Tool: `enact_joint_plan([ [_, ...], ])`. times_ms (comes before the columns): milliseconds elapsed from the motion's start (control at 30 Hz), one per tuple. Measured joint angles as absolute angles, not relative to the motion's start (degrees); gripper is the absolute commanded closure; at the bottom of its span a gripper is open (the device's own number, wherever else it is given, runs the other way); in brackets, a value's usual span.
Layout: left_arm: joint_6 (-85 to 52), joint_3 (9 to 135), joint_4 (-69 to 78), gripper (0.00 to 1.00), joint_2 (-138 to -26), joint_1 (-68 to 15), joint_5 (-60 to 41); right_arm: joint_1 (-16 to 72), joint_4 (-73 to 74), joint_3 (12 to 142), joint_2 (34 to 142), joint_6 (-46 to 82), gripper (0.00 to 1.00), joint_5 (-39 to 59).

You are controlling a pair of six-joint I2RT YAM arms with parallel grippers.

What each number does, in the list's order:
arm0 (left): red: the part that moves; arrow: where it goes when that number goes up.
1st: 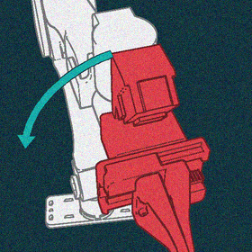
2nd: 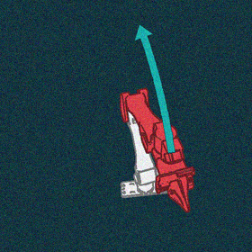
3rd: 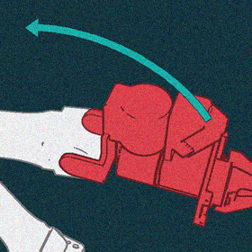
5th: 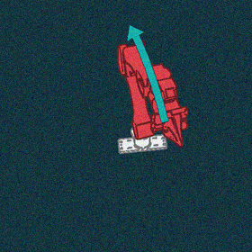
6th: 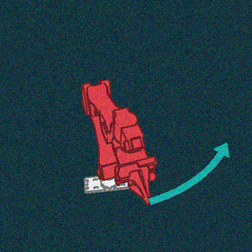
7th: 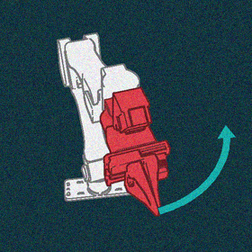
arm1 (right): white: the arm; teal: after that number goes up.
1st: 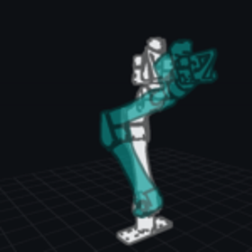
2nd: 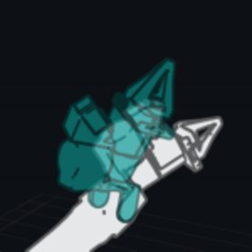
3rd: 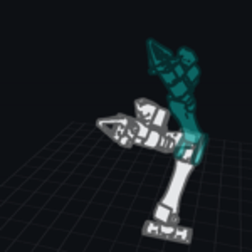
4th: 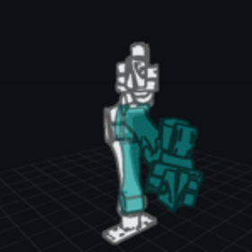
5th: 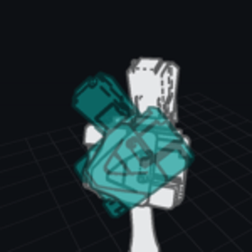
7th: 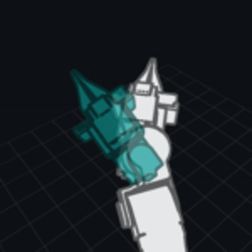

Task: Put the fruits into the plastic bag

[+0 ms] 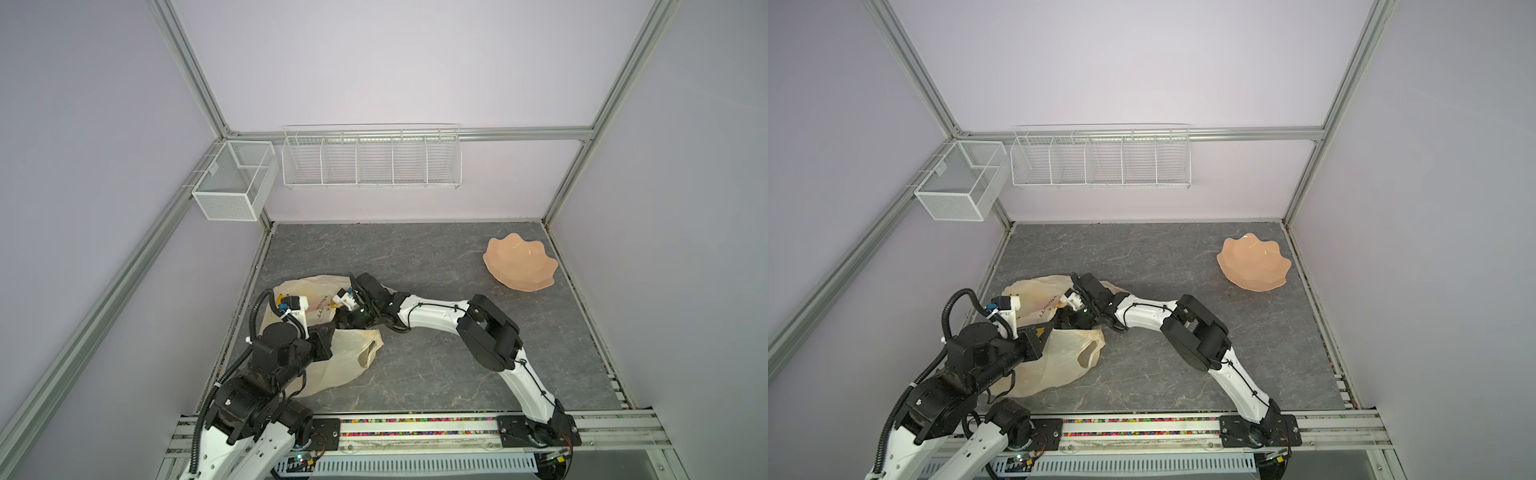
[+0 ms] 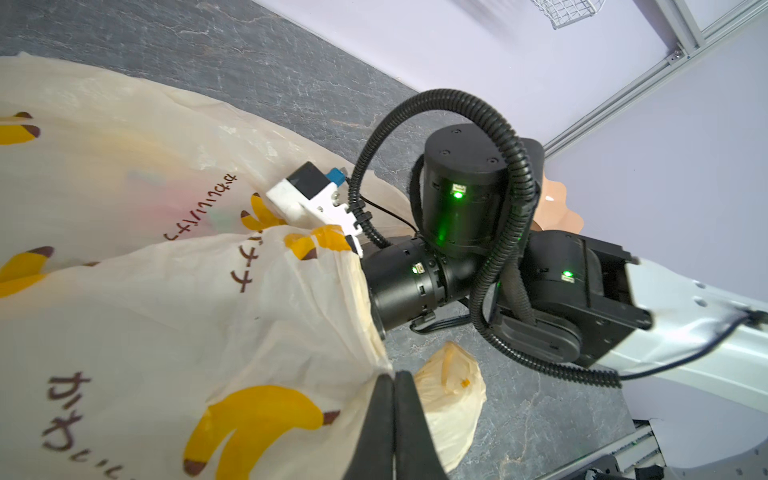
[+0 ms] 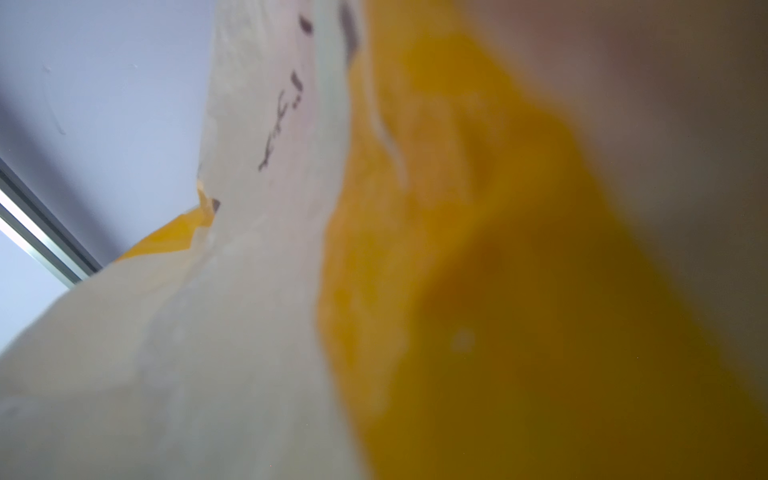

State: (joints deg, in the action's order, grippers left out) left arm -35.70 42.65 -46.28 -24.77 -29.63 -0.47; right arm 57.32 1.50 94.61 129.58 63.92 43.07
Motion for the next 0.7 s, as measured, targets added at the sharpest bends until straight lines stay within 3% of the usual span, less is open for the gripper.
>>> enact_joint_plan([
  [400,-37.5,42.7,-48.7,1.00,-24.1,-29.6,3.0,52.2,-21.3,88.9,109.9,48.2,0.12,36.1],
  [700,-39.0,42.6,-48.7,1.00,-24.1,-29.6,3.4,45.9,-35.7,88.5,104.9,36.5,0.12,27.0],
])
